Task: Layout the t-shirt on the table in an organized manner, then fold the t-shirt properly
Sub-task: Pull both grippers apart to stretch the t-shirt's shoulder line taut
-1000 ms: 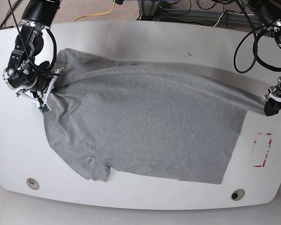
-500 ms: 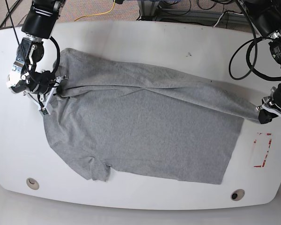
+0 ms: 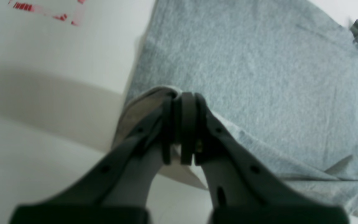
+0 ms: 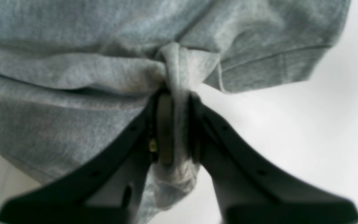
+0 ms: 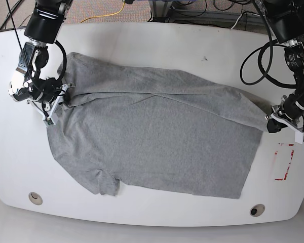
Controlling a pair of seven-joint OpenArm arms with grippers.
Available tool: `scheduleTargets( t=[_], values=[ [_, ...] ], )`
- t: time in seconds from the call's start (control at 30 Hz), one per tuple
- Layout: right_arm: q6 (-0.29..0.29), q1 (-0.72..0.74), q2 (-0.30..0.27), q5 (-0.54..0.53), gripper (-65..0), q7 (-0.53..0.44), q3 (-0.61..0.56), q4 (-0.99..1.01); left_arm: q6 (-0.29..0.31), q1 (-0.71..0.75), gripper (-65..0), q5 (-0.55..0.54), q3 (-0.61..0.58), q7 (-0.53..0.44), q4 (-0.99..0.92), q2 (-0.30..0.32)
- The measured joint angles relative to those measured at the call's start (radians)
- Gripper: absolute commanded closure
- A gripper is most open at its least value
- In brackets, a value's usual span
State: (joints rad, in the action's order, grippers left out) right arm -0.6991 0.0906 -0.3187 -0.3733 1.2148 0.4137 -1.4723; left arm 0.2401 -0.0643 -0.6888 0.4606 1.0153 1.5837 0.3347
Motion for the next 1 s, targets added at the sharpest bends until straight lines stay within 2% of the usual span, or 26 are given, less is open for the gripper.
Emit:
scheduleTargets(
  t=[0.03, 0.07, 0.13, 0.27, 0.33, 0.6, 0.8, 1.0],
  values=[
    [0.0, -0.005, 0.0, -0.001, -30.1, 0.0, 0.001, -0.002, 0.0, -0.001, 0.0, 0.0, 0.0, -0.003, 0.0, 0.0],
    [0.0, -0.01, 0.0, 0.0, -32.0, 0.0, 0.006, -0.01, 0.0, -0.002, 0.0, 0.0, 0.0, -0.005, 0.0, -0.002],
    [0.0, -0.033, 0.0, -0.003, -42.2, 0.006, 0.04, -0.055, 0.0, -0.003, 0.0, 0.0, 0.0, -0.011, 0.0, -0.004],
    [0.007, -0.078, 0.061, 0.004, -56.3, 0.034, 0.167, -0.199, -0.001, 0.0, 0.0, 0.001, 0.0, -0.01, 0.0, -0.006],
    [0.007, -0.093, 0.092, 0.004, -60.4, 0.046, 0.22, -0.261, 0.0, 0.0, 0.0, 0.0, -0.001, -0.01, 0.0, -0.005],
    [0.002, -0.157, 0.196, -0.01, -60.4, 0.079, 0.36, -0.387, 0.0, -0.002, 0.0, 0.001, -0.002, -0.01, 0.0, -0.003],
    [0.003, -0.238, 0.269, -0.131, -60.4, 0.091, 0.473, -0.385, 0.001, -0.003, 0.0, -0.002, -0.002, -0.01, 0.0, -0.005],
    [0.003, -0.294, 0.317, -0.212, -60.4, 0.091, 0.517, -0.383, 0.0, -0.002, 0.0, 0.0, -0.01, -0.011, 0.0, -0.003]
  ],
)
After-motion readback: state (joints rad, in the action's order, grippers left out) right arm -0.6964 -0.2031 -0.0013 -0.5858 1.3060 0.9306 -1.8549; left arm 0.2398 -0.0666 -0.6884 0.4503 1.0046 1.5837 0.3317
